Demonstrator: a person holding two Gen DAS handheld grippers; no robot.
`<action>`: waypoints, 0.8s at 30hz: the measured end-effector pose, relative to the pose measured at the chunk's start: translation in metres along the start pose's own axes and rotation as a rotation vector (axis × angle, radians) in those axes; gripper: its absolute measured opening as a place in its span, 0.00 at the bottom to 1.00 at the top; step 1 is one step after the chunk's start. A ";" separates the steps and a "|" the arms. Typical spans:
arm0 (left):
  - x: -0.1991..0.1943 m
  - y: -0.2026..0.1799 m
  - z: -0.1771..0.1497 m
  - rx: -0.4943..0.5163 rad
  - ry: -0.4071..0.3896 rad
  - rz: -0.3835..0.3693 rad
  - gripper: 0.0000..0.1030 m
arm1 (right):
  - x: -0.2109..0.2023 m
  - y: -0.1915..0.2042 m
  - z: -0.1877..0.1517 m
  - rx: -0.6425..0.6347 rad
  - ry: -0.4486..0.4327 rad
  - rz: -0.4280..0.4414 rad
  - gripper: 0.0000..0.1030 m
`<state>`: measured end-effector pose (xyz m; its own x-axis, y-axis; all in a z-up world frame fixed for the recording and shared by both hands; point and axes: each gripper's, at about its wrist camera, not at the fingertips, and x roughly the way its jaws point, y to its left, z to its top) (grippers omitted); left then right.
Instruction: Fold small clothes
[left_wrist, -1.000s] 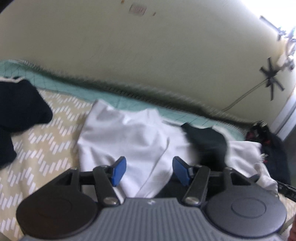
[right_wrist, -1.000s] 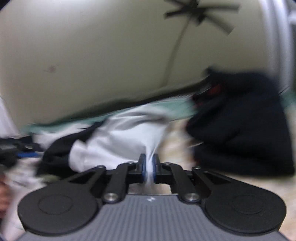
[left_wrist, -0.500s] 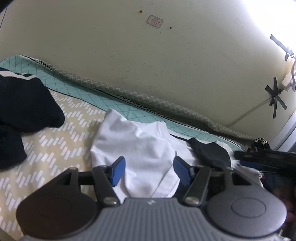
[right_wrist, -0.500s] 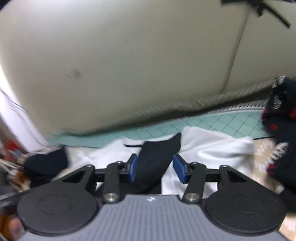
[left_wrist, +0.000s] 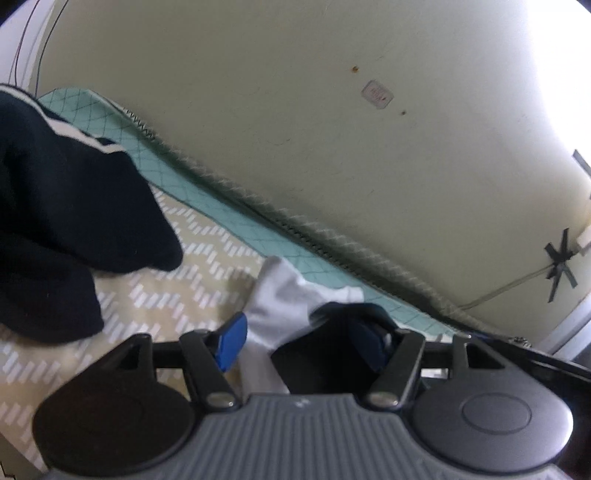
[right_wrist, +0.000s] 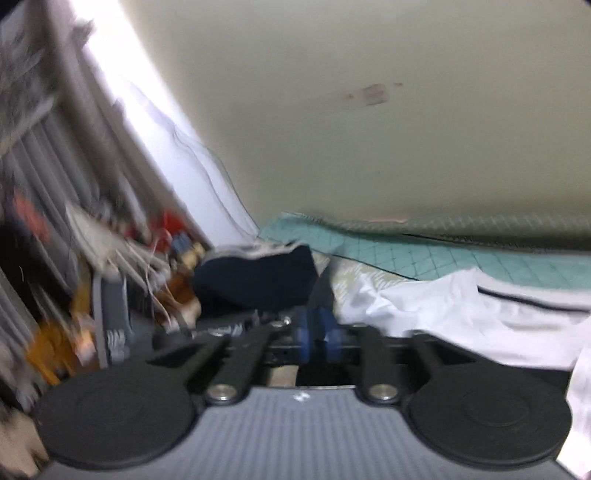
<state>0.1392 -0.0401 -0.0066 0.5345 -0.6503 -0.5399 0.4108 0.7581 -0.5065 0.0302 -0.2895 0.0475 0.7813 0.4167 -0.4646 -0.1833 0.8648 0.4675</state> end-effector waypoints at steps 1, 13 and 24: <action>0.003 -0.001 -0.001 0.005 0.010 0.001 0.61 | -0.006 0.004 -0.005 -0.021 -0.021 -0.085 0.80; 0.027 -0.019 -0.017 0.145 0.067 0.191 0.61 | -0.107 -0.083 -0.100 0.067 -0.017 -0.751 0.39; -0.022 -0.048 -0.025 0.272 -0.090 -0.074 0.58 | -0.153 -0.030 -0.105 0.004 -0.287 -0.735 0.53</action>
<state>0.0886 -0.0632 0.0129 0.5544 -0.7063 -0.4402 0.6272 0.7023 -0.3367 -0.1460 -0.3501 0.0256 0.8247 -0.3508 -0.4436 0.4418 0.8893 0.1181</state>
